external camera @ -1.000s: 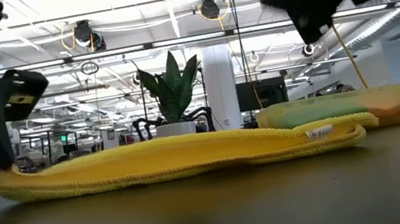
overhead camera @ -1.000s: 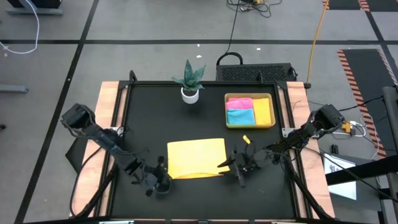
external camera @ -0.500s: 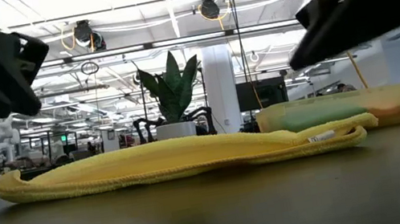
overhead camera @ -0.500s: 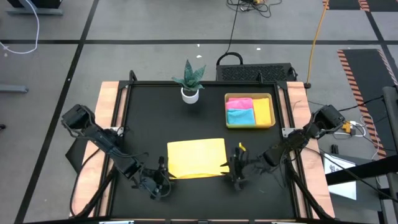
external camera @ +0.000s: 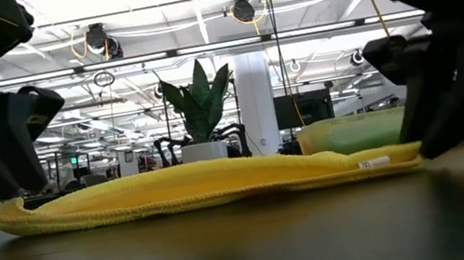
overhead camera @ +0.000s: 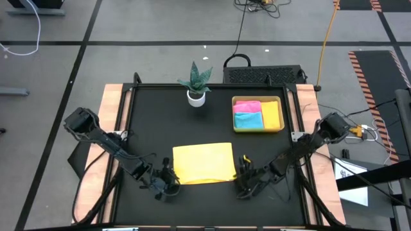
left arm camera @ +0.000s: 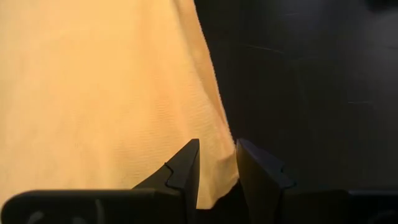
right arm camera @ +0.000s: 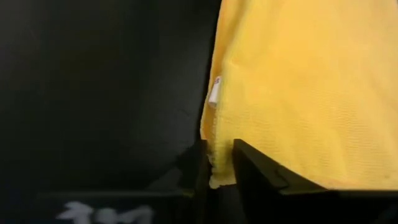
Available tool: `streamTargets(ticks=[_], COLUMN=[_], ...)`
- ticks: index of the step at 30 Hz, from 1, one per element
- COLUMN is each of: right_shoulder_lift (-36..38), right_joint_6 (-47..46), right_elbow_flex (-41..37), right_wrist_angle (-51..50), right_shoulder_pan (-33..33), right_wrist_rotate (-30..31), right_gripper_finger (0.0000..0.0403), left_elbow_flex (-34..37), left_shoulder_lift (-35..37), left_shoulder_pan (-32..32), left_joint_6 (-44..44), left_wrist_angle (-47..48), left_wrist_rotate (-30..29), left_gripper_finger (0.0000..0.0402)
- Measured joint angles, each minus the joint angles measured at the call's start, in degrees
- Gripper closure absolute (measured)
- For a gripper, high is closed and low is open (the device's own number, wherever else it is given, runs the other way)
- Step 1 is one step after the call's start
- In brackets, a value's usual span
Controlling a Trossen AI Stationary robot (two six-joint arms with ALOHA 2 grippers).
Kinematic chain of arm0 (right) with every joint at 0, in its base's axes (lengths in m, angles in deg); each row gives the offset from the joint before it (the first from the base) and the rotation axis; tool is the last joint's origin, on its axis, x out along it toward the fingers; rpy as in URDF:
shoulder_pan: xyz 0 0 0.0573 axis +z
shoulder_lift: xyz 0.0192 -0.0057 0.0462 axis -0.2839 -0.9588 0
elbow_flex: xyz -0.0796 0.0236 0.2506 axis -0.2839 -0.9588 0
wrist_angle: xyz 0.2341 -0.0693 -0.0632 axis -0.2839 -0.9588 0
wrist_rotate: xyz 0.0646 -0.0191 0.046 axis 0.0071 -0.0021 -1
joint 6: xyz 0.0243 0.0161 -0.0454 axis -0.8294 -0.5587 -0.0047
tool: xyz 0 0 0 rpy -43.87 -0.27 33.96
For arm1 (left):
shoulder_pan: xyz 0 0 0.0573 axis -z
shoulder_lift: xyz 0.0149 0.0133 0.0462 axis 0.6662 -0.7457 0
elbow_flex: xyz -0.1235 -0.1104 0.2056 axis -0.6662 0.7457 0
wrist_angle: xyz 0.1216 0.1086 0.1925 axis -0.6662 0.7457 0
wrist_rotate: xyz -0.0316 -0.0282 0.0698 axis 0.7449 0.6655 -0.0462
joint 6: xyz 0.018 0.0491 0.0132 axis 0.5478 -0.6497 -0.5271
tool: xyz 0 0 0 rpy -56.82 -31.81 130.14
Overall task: Fold microfiber towels
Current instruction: Fold the yellow microfiber cloth
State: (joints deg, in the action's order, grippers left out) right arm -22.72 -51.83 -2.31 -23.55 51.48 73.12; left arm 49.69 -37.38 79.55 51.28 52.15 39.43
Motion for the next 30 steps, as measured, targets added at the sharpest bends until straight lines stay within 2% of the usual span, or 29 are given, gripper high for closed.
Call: streamTargets(ticks=[3,6,11,16,21,24,27,30], right_shoulder_lift=[-1.6,-2.0,0.8,5.5,7.5,7.5,7.5,7.5], right_joint_6=[0.0,-1.1,-3.6,-6.1,-7.6,-9.6,-10.6,-10.7], right_elbow_flex=[0.0,0.0,0.0,0.0,0.0,0.0,0.0,0.0], right_wrist_angle=[0.3,0.3,0.3,0.5,0.9,0.5,0.2,0.2], right_shoulder_pan=[0.0,0.0,1.0,3.1,3.8,3.7,3.8,3.8], right_wrist_rotate=[0.2,2.1,2.8,2.7,2.7,2.8,2.8,2.8], right_gripper_finger=[0.0365,0.0396,0.039,0.0399,0.0399,0.0399,0.0399,0.0399], left_elbow_flex=[0.1,0.1,-0.7,-4.0,-6.0,-5.8,-4.5,-3.6], left_shoulder_lift=[0.0,0.0,0.0,0.0,0.0,0.0,-0.3,-1.4], left_shoulder_pan=[0.1,0.0,0.7,2.5,4.6,4.7,3.9,3.1], left_joint_6=[0.5,0.5,-0.2,-2.6,-5.3,-6.1,-7.1,-8.3], left_wrist_angle=[0.4,1.1,2.0,2.9,3.3,2.8,0.4,-1.0], left_wrist_rotate=[-0.4,-0.6,-0.7,-3.0,-8.0,-7.9,-6.2,-5.6], left_gripper_finger=[0.03,0.0326,0.0393,0.0398,0.0397,0.0394,0.0363,0.0307])
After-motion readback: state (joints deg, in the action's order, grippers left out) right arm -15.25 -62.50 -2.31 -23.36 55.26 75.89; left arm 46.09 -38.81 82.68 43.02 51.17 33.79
